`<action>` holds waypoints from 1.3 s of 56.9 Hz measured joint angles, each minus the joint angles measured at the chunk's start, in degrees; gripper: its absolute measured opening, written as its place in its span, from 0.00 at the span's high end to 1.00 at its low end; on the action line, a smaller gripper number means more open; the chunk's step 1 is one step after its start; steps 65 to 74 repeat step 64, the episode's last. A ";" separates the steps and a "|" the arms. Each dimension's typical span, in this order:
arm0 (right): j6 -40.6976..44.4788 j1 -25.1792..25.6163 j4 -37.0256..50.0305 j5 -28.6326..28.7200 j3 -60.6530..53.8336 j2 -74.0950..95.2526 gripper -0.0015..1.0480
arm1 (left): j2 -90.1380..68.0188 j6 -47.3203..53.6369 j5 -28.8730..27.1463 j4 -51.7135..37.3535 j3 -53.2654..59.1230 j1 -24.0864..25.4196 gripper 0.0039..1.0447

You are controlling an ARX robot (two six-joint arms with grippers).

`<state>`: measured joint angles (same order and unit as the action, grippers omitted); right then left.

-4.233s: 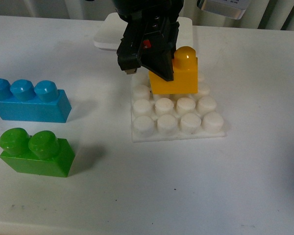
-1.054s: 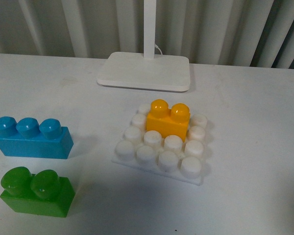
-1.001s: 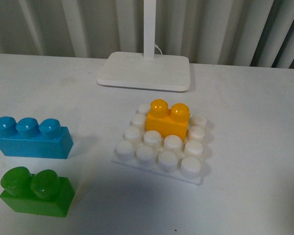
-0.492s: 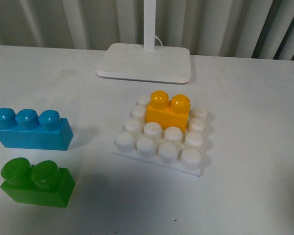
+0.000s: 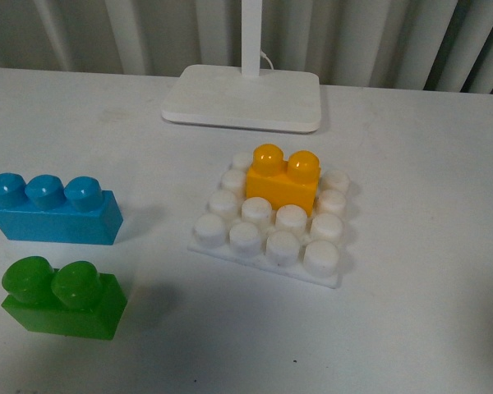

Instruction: Insert yellow block into base center

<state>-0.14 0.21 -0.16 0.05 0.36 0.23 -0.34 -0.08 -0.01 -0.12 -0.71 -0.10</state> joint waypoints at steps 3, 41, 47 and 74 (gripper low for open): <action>0.00 0.00 0.00 0.00 0.00 0.00 0.09 | 0.02 -0.02 0.02 0.00 0.00 0.00 0.94; 0.00 0.00 0.00 0.00 0.00 0.00 0.09 | 0.07 -0.02 0.02 0.00 0.00 0.00 0.06; 0.00 0.00 0.00 0.00 0.00 0.00 0.09 | 0.07 -0.02 0.02 0.00 0.00 0.00 0.06; 0.00 0.00 0.00 0.00 0.00 0.00 0.09 | 0.07 -0.02 0.02 0.00 0.00 0.00 0.06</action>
